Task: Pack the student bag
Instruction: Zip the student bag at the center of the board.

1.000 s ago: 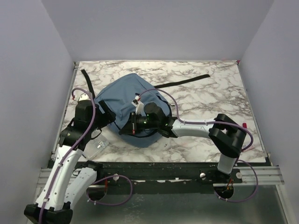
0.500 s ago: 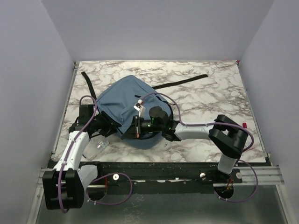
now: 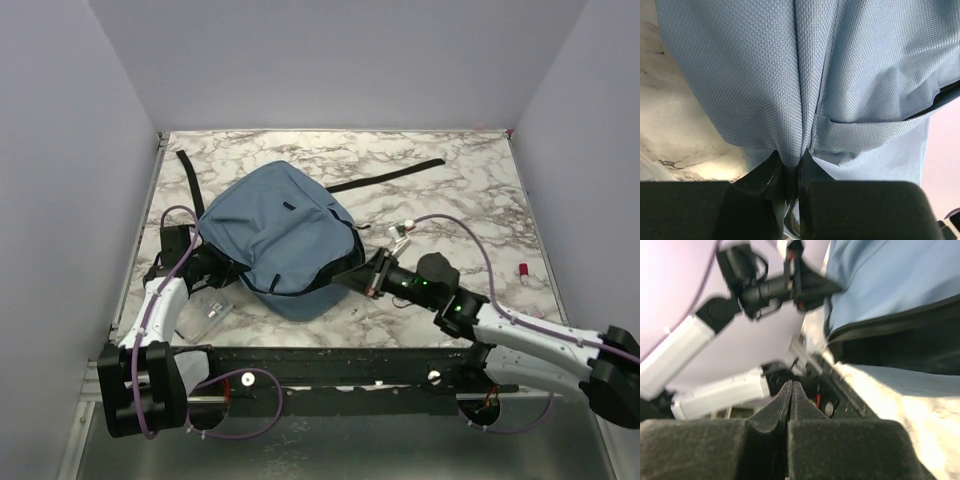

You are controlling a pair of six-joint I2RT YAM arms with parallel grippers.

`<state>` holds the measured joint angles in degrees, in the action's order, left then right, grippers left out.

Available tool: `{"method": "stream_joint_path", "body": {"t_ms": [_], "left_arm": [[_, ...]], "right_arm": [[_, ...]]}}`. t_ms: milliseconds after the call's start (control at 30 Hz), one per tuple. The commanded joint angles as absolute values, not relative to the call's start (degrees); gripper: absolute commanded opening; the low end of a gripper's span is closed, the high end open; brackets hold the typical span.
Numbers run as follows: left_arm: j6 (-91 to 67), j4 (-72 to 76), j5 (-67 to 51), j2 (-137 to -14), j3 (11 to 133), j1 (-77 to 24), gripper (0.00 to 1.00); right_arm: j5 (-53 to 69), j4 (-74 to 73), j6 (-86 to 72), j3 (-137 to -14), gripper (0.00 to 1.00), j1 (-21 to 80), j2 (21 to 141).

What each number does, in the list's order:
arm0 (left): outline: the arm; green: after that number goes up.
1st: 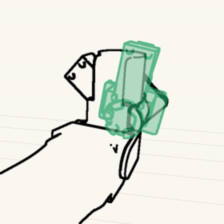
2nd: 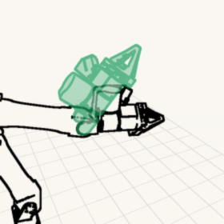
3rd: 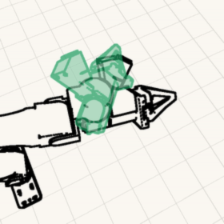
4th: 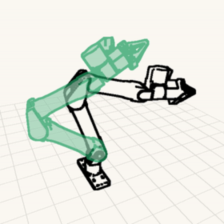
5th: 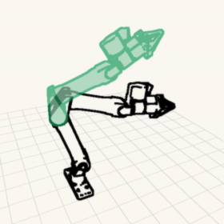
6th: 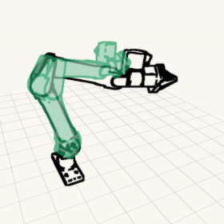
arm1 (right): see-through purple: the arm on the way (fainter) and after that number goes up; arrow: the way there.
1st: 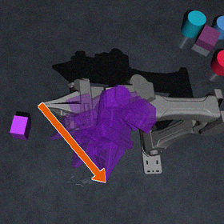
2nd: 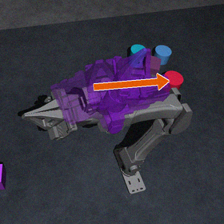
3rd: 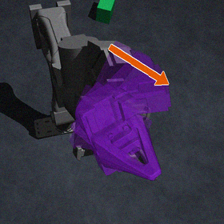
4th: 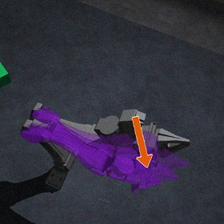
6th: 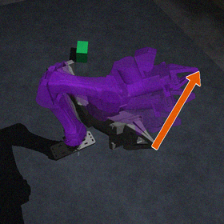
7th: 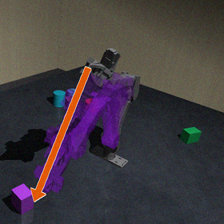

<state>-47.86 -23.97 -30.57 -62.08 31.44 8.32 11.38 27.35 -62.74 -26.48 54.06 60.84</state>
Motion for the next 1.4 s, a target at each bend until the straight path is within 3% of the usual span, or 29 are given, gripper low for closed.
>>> {"method": "stream_joint_path", "body": {"t_ms": [0,200,300,367,467,600,1000,1367], "left_arm": [[-45.51,-21.30,-27.51,-62.06,31.27,9.93,0.01],[-45.42,-18.56,-34.01,-63.31,29.73,9.96,0.00],[-45.05,-17.47,-35.69,-63.97,29.31,9.93,0.00],[-44.62,-17.25,-36.53,-64.24,29.27,9.94,0.00],[-44.38,-16.15,-37.57,-63.84,28.64,9.94,0.00],[-44.48,-14.01,-39.34,-63.19,27.23,9.93,0.00],[-44.12,-12.72,-41.90,-62.72,26.28,9.93,0.00],[-44.24,-12.32,-42.43,-61.89,25.77,9.94,0.00]], "right_arm": [[-1.75,9.41,-57.41,-25.63,0.01,50.37,50.66],[16.94,6.32,-44.04,-42.11,0.02,52.37,67.30],[18.47,7.84,-42.39,-47.97,0.17,55.25,72.25],[17.97,8.80,-43.67,-50.16,0.22,55.48,75.20],[17.91,8.68,-45.00,-54.32,0.41,55.42,81.85],[17.34,9.86,-46.86,-58.37,0.54,55.48,91.27],[20.70,16.13,-52.72,-58.26,0.55,55.63,99.89],[22.71,20.47,-53.96,-59.58,0.34,57.23,103.88]]}}
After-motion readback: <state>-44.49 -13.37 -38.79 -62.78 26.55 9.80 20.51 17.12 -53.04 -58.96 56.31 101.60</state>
